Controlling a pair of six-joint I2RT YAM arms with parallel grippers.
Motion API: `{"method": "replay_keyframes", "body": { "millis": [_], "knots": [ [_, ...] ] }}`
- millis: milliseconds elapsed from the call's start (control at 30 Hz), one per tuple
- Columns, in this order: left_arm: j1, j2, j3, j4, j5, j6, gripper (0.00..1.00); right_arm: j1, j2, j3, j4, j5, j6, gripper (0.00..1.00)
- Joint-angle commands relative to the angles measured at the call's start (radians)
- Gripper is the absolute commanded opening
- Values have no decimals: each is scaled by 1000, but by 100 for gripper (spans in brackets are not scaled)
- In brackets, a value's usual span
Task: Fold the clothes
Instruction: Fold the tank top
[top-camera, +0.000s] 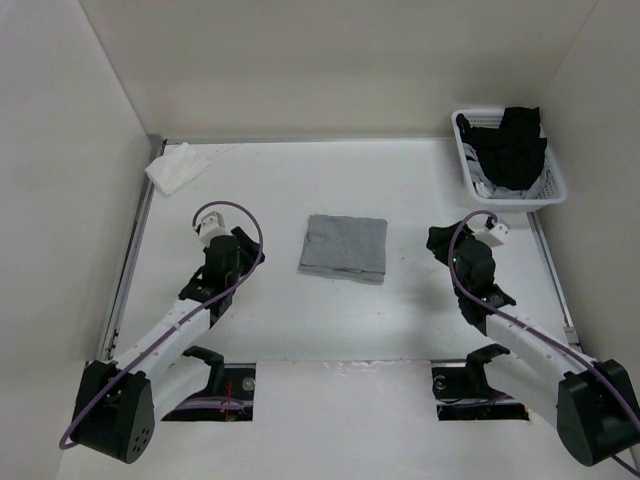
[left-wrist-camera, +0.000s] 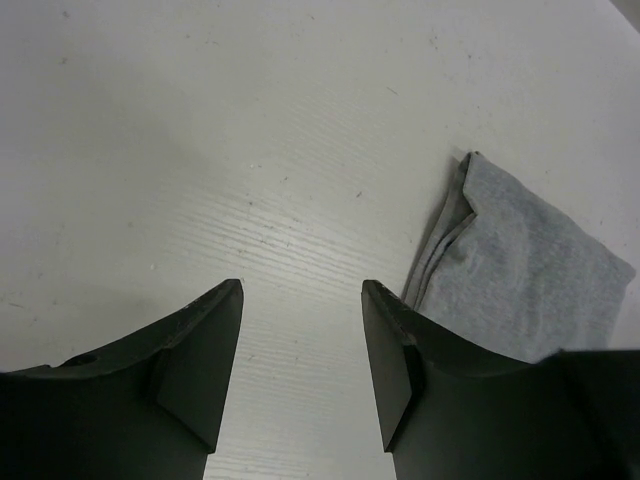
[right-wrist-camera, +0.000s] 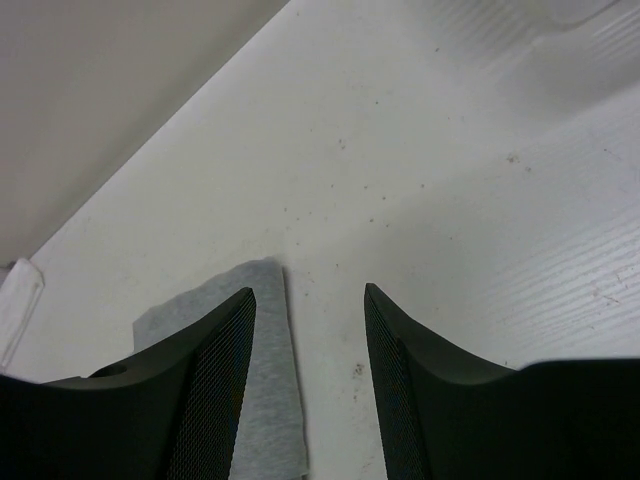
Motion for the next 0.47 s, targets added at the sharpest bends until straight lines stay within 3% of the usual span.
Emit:
{"method": "replay_keyframes", "body": {
  "millis": [0, 433],
  "knots": [
    [-24, 16, 47, 15, -7, 26, 50, -11, 9, 4, 67, 10, 22, 52],
    [-107, 173, 118, 78, -13, 53, 52, -20, 38, 5, 82, -32, 28, 51]
  ]
}}
